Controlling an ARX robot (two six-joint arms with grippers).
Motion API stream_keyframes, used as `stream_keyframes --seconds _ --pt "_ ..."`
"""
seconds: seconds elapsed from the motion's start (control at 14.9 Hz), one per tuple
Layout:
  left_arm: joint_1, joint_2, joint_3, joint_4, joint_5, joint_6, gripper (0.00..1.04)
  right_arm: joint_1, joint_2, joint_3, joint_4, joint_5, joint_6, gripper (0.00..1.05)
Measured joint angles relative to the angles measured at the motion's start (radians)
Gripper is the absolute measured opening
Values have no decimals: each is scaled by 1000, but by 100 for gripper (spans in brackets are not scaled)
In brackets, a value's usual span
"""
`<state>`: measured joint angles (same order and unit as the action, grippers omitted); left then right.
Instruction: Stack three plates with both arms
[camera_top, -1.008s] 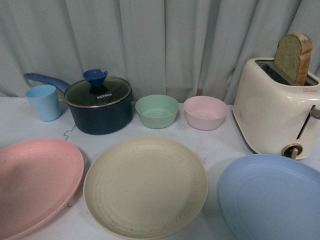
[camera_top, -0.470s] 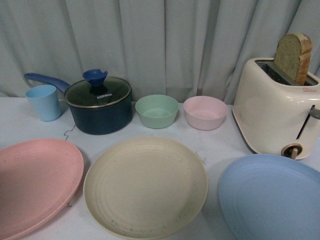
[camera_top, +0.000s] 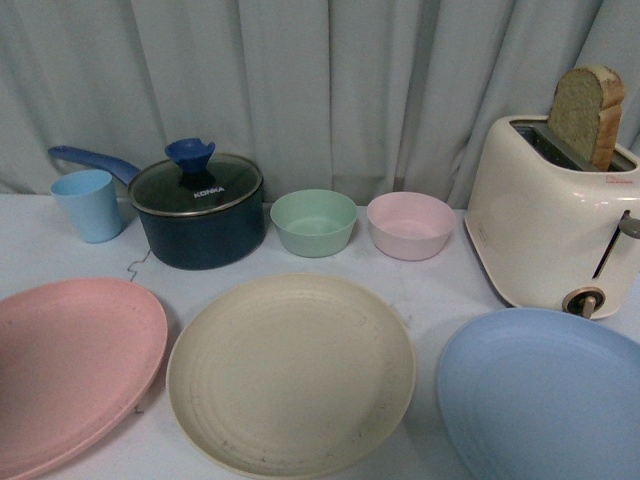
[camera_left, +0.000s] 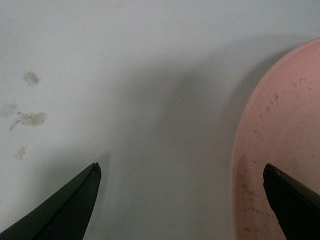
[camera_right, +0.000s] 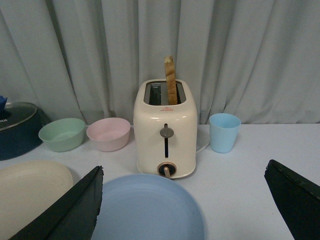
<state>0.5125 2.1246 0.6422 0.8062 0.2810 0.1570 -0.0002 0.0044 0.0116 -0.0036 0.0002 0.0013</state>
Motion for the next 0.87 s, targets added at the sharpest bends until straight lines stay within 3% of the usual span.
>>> stream_keyframes --seconds 0.27,0.34,0.54,0.87 --pt "-9 31 -12 39 6 -16 98 0 0 0 0 0 0 98" --pt "-13 41 -14 53 4 -18 92 0 0 0 0 0 0 98" --pt "-19 49 -14 61 21 -27 69 0 0 0 0 0 0 98" --pt "-29 42 -16 60 29 -42 18 0 0 0 0 0 0 98"
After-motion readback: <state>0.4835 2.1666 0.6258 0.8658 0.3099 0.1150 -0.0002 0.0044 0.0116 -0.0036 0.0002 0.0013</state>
